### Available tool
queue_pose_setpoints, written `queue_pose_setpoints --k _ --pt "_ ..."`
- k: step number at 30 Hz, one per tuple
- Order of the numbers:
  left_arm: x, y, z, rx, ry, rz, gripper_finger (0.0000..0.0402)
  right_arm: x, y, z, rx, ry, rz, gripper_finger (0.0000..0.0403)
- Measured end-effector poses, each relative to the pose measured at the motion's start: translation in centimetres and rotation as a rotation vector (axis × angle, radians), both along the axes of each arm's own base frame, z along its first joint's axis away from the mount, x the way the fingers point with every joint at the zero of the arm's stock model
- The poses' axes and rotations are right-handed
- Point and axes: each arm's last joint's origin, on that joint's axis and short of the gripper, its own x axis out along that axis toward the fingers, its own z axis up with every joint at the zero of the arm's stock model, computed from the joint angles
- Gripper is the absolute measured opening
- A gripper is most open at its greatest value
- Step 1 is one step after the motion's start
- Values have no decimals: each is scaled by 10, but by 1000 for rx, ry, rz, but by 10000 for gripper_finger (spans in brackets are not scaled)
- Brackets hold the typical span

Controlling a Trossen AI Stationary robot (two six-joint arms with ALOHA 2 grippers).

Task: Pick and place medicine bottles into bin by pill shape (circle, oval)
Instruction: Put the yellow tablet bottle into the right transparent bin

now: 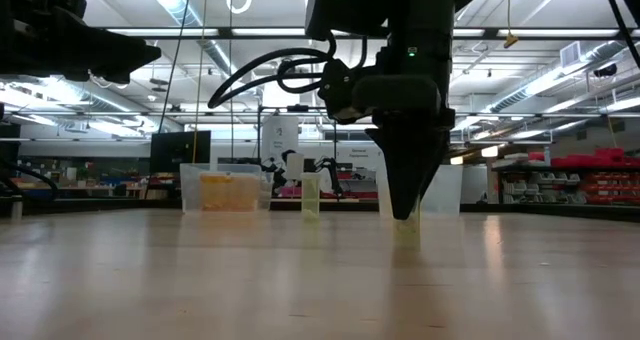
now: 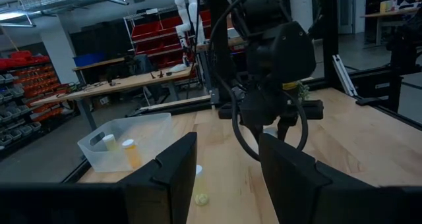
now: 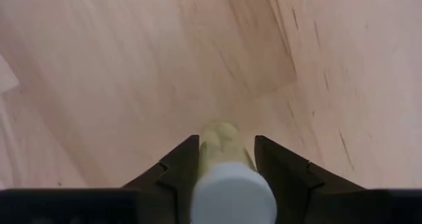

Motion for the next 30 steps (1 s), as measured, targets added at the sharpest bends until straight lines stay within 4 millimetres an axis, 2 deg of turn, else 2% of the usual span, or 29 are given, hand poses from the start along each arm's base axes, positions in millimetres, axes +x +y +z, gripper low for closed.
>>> queue_pose_setpoints --k 11,30 --pt "0 0 0 0 0 0 172 0 0 0 5 1 4 124" --pt "0 0 0 0 0 0 172 2 -8 2 27 12 9 122"
